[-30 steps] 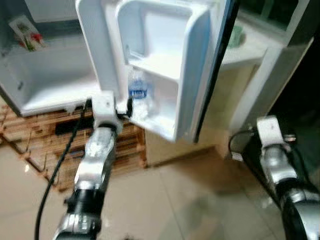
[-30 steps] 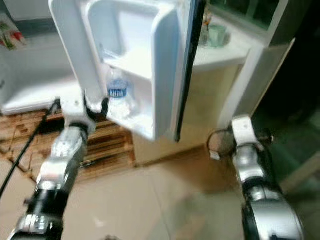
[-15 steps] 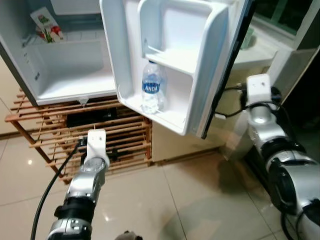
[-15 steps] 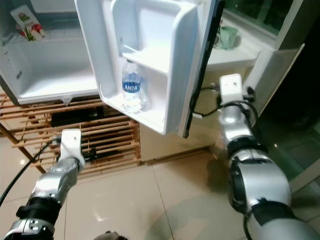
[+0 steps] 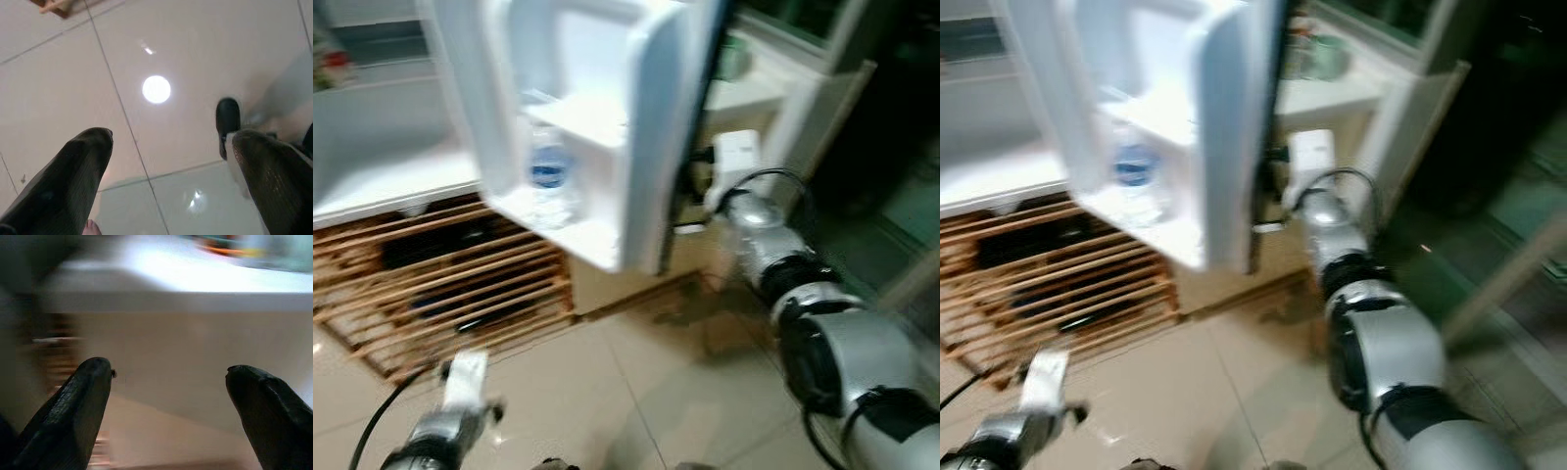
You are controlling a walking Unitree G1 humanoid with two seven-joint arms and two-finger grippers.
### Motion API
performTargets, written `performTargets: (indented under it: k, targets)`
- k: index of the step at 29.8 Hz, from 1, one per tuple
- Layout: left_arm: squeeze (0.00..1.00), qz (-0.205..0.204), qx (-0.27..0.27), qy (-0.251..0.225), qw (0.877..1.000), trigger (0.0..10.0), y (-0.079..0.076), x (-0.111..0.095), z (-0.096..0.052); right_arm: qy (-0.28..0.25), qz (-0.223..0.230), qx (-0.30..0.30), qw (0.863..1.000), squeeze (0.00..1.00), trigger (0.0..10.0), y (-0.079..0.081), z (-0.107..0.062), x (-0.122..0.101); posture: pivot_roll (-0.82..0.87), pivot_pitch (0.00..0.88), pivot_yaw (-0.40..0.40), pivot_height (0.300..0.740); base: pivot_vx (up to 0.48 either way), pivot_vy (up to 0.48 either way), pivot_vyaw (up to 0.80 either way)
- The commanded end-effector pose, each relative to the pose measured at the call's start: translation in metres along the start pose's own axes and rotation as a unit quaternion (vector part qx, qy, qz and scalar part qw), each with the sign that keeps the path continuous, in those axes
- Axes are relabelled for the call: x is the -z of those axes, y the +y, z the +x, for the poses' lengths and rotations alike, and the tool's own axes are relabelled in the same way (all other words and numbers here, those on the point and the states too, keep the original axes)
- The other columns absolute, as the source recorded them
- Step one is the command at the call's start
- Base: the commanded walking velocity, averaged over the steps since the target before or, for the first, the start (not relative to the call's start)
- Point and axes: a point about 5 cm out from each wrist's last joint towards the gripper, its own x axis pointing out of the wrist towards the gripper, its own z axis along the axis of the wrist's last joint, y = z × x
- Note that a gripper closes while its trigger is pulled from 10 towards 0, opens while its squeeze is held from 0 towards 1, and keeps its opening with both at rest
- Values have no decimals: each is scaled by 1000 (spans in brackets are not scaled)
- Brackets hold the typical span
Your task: Restocking fridge
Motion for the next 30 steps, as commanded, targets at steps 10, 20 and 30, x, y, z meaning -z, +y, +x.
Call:
performTargets:
  k: [10, 20, 30]
  targets:
    - [0, 33, 37, -37, 998, 10000, -18, -10, 0, -66, 100, -204, 971, 0, 10000, 48, -32, -14, -62, 0, 20, 740, 0, 0, 0]
    - [0, 49, 33, -35, 998, 10000, -34, -10, 0, -21, 100, -154, 983, 0, 10000, 36, -46, 3, -3, 0, -2, 740, 0, 0, 0]
    - [0, 142, 59, -301, 941, 10000, -59, -83, -27, 35, 71, 134, 988, 0, 10000, -28, -58, 62, 81, 0, -49, 740, 0, 0, 0]
